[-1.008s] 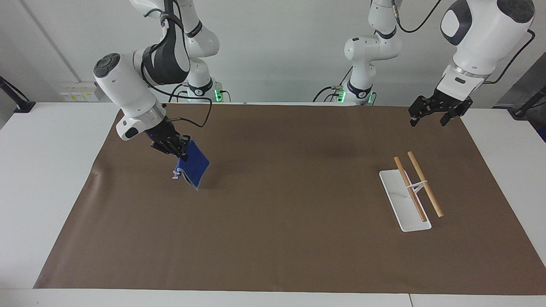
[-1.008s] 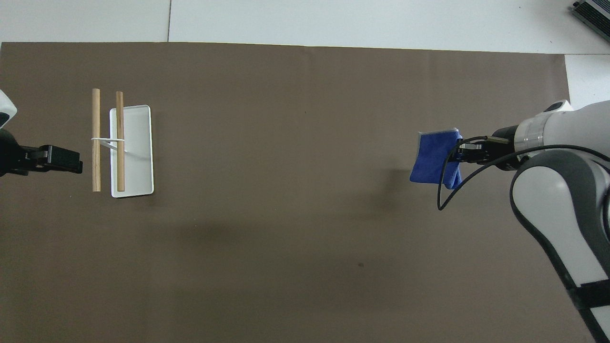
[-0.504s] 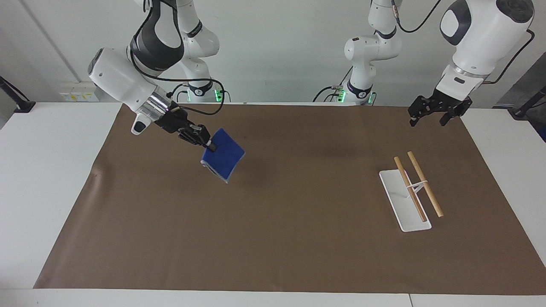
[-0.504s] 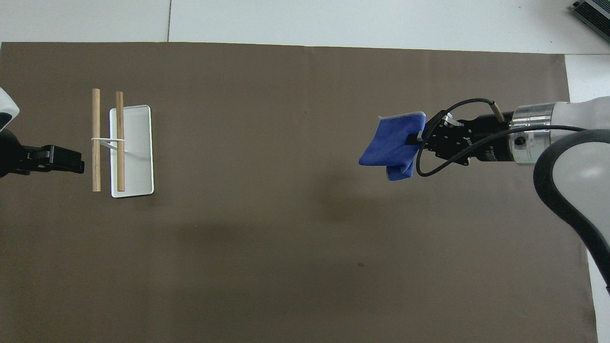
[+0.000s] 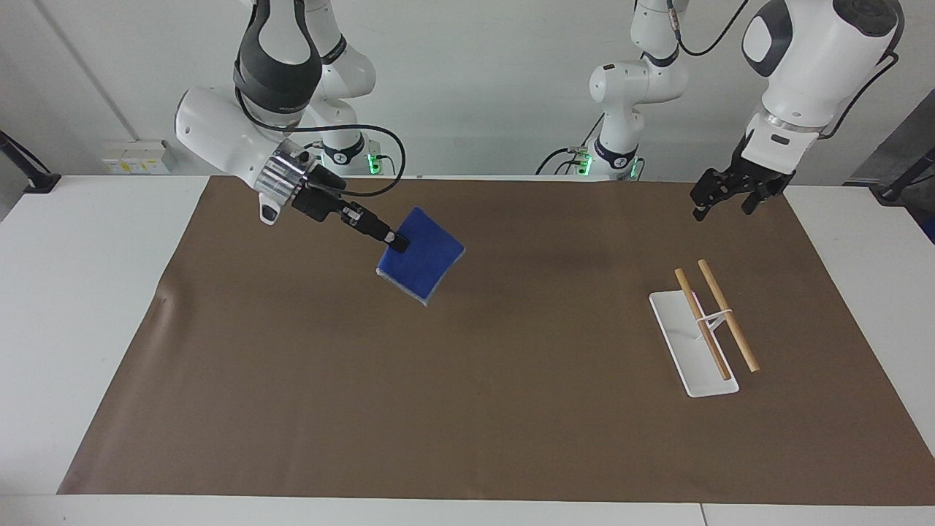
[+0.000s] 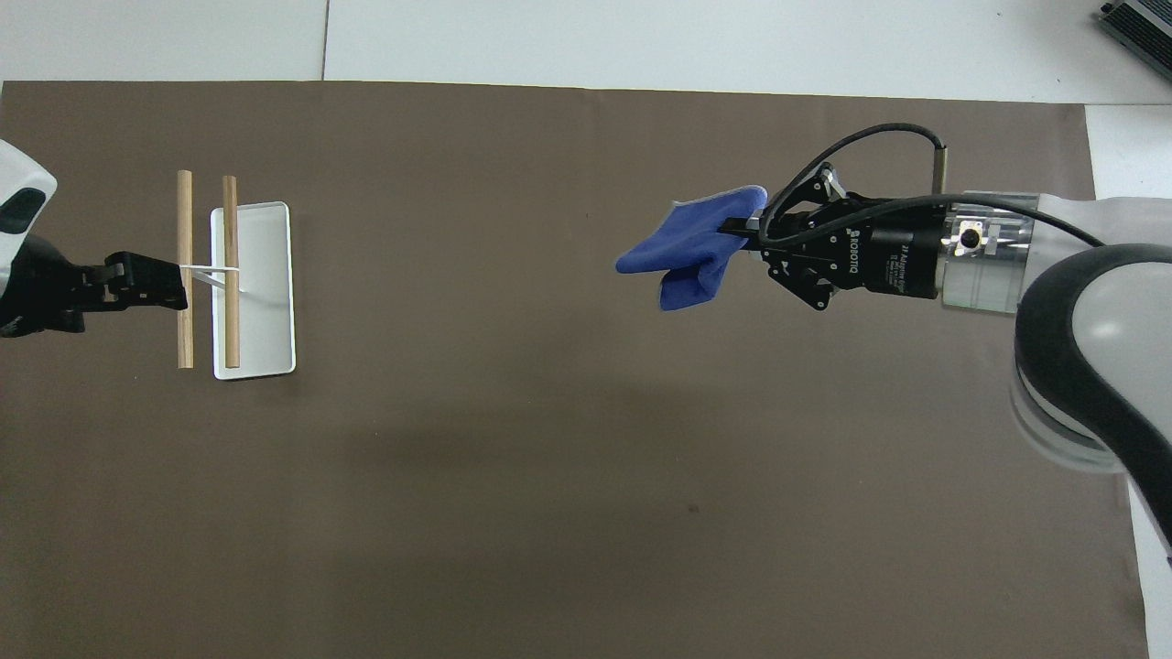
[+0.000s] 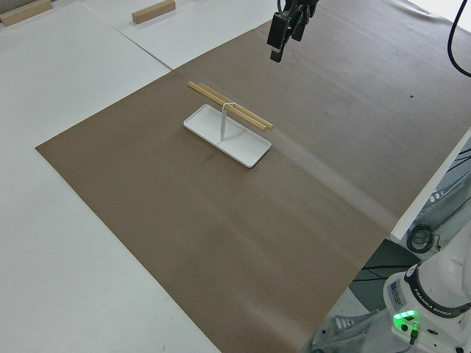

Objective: Right arm passes towel to left arm to hang
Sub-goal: 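Carry the towel with the right gripper while the left gripper approaches it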

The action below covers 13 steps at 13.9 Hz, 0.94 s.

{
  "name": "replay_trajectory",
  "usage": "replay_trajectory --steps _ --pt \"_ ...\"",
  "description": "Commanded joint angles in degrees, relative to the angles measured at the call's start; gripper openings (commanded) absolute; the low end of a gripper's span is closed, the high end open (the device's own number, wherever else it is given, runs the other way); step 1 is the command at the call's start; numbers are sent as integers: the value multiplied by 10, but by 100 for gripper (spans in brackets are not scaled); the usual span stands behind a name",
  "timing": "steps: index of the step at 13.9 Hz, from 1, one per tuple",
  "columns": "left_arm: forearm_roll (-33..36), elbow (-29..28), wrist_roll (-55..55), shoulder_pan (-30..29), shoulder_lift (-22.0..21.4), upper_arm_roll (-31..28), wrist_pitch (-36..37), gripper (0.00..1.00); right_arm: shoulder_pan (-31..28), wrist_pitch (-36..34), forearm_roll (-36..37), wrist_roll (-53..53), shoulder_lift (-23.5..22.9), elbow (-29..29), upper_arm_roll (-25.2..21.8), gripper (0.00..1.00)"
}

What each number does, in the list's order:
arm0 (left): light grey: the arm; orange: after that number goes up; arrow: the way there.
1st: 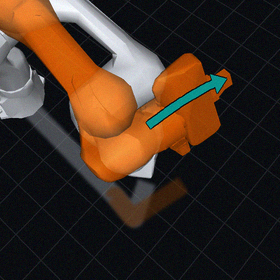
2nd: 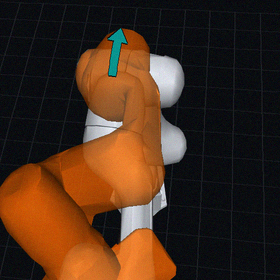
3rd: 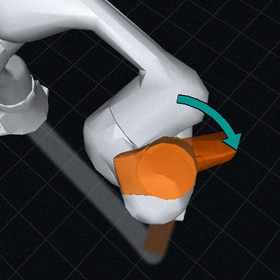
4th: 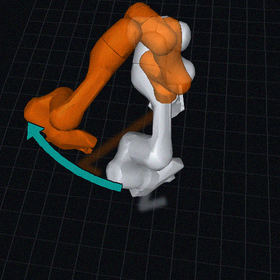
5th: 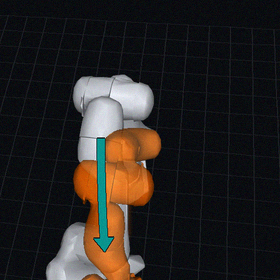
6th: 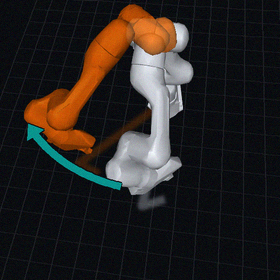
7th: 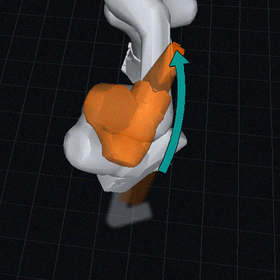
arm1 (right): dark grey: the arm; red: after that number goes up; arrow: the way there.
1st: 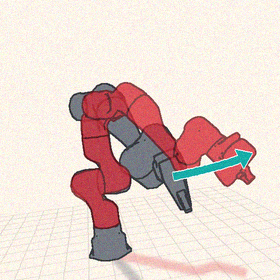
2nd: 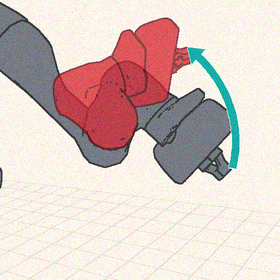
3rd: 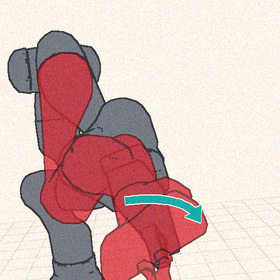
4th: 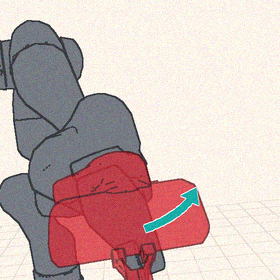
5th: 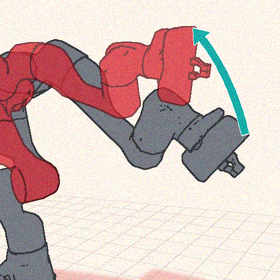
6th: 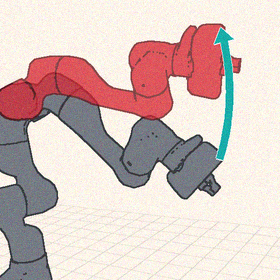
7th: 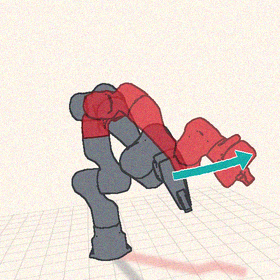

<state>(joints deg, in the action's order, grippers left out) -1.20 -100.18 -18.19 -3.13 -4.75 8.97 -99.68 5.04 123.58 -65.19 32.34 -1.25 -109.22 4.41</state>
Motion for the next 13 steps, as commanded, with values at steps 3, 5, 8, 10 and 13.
replay_trajectory --steps 3,5,8,10,13 --pt "-32 -48 -244 4 -17 45 -104 100 58 103 -90 65 0 -25 11 0" --pt "-36 -74 -351 2 -23 75 -150 100 100 176 -117 110 -5 -27 11 0" --pt "-36 -78 -501 1 -23 110 -220 100 162 261 -145 130 -15 -27 11 0" --pt "-36 -83 -592 1 -21 132 -263 100 178 273 -154 130 -19 -27 11 0" --pt "-36 -94 -660 1 -22 149 -293 100 194 275 -185 130 -27 -27 12 0"
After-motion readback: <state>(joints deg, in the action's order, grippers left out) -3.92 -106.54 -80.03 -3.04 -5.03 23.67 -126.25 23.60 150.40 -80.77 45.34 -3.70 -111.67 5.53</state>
